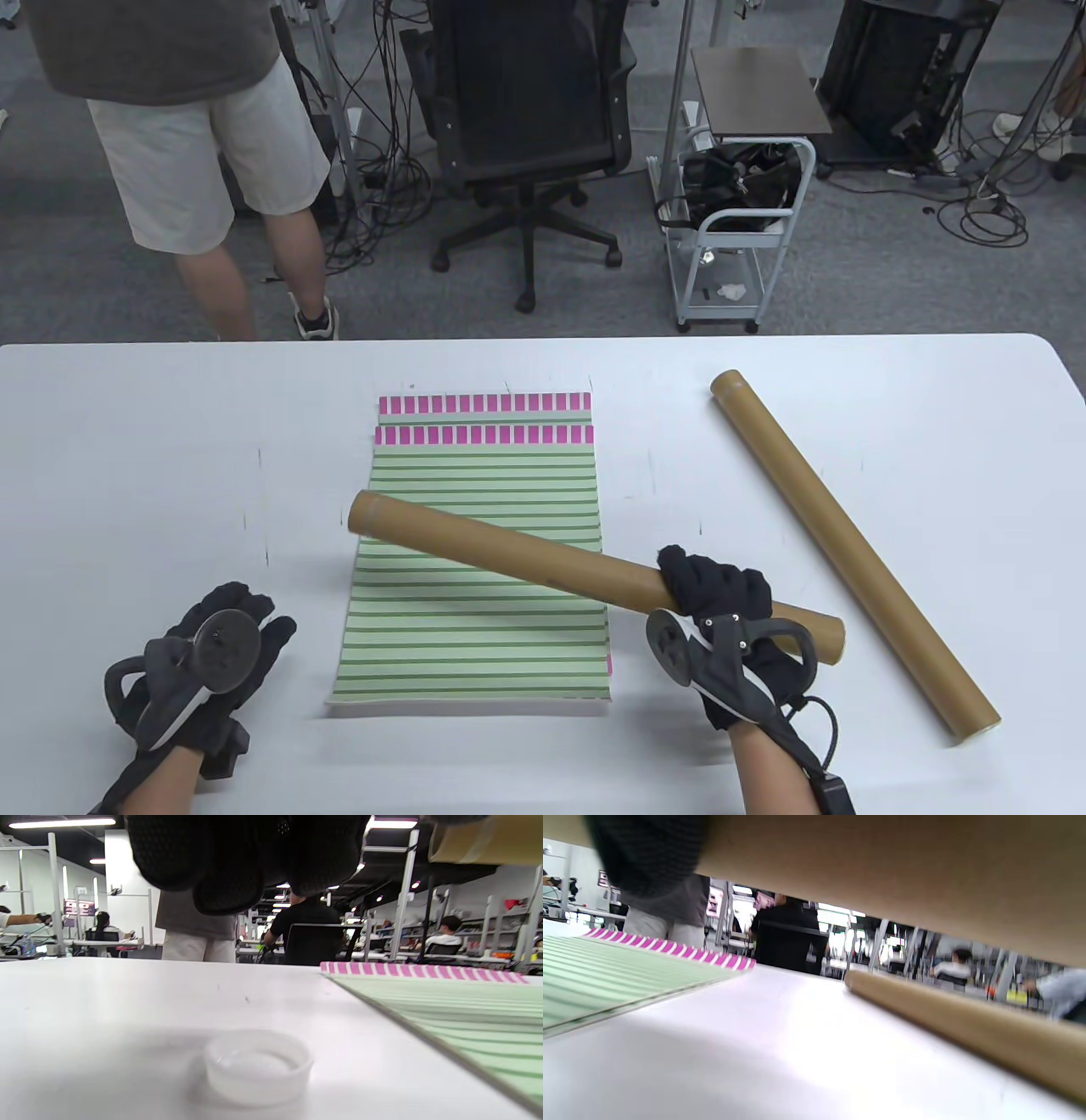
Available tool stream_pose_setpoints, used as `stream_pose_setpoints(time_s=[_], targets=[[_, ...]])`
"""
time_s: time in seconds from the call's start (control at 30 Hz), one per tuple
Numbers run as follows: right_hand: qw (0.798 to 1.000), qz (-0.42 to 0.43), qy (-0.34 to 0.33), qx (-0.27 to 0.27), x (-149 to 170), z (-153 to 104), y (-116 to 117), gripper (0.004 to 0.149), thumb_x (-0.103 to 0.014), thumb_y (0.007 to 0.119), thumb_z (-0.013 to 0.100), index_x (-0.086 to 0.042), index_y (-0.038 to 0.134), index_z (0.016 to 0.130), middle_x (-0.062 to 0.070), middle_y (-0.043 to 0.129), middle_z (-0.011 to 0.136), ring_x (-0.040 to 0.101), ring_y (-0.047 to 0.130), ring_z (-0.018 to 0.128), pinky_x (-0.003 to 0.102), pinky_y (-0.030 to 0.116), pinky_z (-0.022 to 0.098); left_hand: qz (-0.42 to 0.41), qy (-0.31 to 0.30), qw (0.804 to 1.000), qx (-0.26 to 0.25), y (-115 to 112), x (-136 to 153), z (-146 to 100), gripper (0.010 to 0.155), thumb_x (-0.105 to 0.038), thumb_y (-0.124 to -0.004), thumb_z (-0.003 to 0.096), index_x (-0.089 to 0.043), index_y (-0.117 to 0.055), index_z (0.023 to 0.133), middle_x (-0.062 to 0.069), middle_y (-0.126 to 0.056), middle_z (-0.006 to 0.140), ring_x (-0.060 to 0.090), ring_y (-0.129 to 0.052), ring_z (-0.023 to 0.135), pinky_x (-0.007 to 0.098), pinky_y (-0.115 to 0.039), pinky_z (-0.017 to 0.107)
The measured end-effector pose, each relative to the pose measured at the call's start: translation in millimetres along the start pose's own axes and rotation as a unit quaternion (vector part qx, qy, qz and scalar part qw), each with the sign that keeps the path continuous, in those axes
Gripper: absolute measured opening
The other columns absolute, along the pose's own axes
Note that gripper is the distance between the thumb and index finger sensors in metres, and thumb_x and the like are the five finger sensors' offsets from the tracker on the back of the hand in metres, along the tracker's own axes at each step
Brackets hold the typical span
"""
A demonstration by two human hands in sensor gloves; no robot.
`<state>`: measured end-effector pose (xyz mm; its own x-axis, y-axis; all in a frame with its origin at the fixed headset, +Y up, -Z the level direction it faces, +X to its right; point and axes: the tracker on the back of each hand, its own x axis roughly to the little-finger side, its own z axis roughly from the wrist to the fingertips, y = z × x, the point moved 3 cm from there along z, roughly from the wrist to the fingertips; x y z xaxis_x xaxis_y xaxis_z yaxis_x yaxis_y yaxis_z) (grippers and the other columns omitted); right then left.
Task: Roll up mouse pads and store in mailing tubes
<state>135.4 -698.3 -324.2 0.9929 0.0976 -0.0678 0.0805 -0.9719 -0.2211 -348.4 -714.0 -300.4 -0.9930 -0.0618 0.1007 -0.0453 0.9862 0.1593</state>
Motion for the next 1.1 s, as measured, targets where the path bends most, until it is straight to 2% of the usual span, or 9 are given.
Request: stream_pose_setpoints(time_s=[0.1, 0.2, 0.3, 0.37, 0.47, 0.73, 1.1], targets=[[0.996, 0.041, 0.054, -0.053, 15.2, 4.3, 15.6, 0.082, -0.042, 0.075, 0.042, -0.022, 0.031, 0.109, 0.008, 0.063, 0.104, 0.035, 0.077, 0.087, 0.062, 0.064, 0.066, -0.006, -0.019, 1.000, 0.006, -3.0, -6.9, -2.7, 0.068, -0.069, -0.059, 0.0362, -0.033, -0.074, 0.092, -0.001, -0.072, 0.105, 0.021, -0.086, 0.088, 0.036, -0.078, 0.067], [0.989, 0.052, 0.102, -0.089, 32.3, 5.6, 25.7, 0.082, -0.041, 0.071, 0.045, -0.019, 0.026, 0.109, 0.013, 0.063, 0.105, 0.038, 0.077, 0.086, 0.062, 0.066, 0.064, -0.008, -0.032, 0.999, 0.017, -7.1, -13.5, -3.2, 0.068, -0.069, -0.059, 0.0357, -0.033, -0.074, 0.091, -0.001, -0.073, 0.105, 0.021, -0.086, 0.089, 0.038, -0.077, 0.069], [0.974, 0.071, 0.171, -0.132, 57.7, 3.2, 35.0, 0.081, -0.039, 0.068, 0.046, -0.016, 0.024, 0.110, 0.016, 0.061, 0.105, 0.041, 0.076, 0.085, 0.064, 0.065, 0.063, -0.005, -0.048, 0.999, 0.024, -11.5, -21.1, -2.2, 0.068, -0.069, -0.059, 0.0358, -0.034, -0.073, 0.092, 0.000, -0.072, 0.106, 0.020, -0.085, 0.090, 0.039, -0.076, 0.070], [0.962, 0.082, 0.208, -0.154, 71.5, -0.6, 40.8, 0.081, -0.038, 0.067, 0.047, -0.014, 0.023, 0.110, 0.018, 0.060, 0.105, 0.042, 0.075, 0.085, 0.065, 0.063, 0.063, -0.005, -0.057, 0.998, 0.038, -17.0, -26.9, -2.0, 0.070, -0.070, -0.059, 0.0356, -0.036, -0.066, 0.097, -0.003, -0.070, 0.107, 0.021, -0.083, 0.092, 0.039, -0.075, 0.071], [0.948, 0.090, 0.244, -0.185, 84.7, -4.1, 49.6, 0.081, -0.038, 0.066, 0.048, -0.013, 0.021, 0.110, 0.019, 0.058, 0.106, 0.043, 0.073, 0.086, 0.065, 0.063, 0.063, 0.000, -0.068, 0.996, 0.049, -21.6, -33.9, -3.6, 0.072, -0.070, -0.059, 0.0354, -0.037, -0.060, 0.099, -0.003, -0.070, 0.107, 0.021, -0.083, 0.092, 0.040, -0.075, 0.071], [0.933, 0.066, 0.274, -0.223, 97.4, -5.5, 72.3, 0.080, -0.038, 0.066, 0.048, -0.012, 0.021, 0.110, 0.019, 0.058, 0.106, 0.043, 0.072, 0.086, 0.065, 0.062, 0.064, 0.000, -0.064, 0.996, 0.057, -23.6, -31.0, -2.8, 0.069, -0.069, -0.059, 0.0358, -0.035, -0.066, 0.096, -0.004, -0.075, 0.103, 0.020, -0.086, 0.089, 0.039, -0.076, 0.070], [0.932, 0.042, 0.268, -0.241, 96.6, 3.2, 78.9, 0.079, -0.037, 0.066, 0.049, -0.010, 0.024, 0.110, 0.020, 0.056, 0.107, 0.047, 0.067, 0.087, 0.063, 0.058, 0.066, 0.017, -0.079, 0.995, 0.065, -26.6, -41.2, -3.7, 0.068, -0.069, -0.059, 0.0360, -0.036, -0.066, 0.096, -0.004, -0.075, 0.103, 0.020, -0.086, 0.089, 0.039, -0.076, 0.070]])
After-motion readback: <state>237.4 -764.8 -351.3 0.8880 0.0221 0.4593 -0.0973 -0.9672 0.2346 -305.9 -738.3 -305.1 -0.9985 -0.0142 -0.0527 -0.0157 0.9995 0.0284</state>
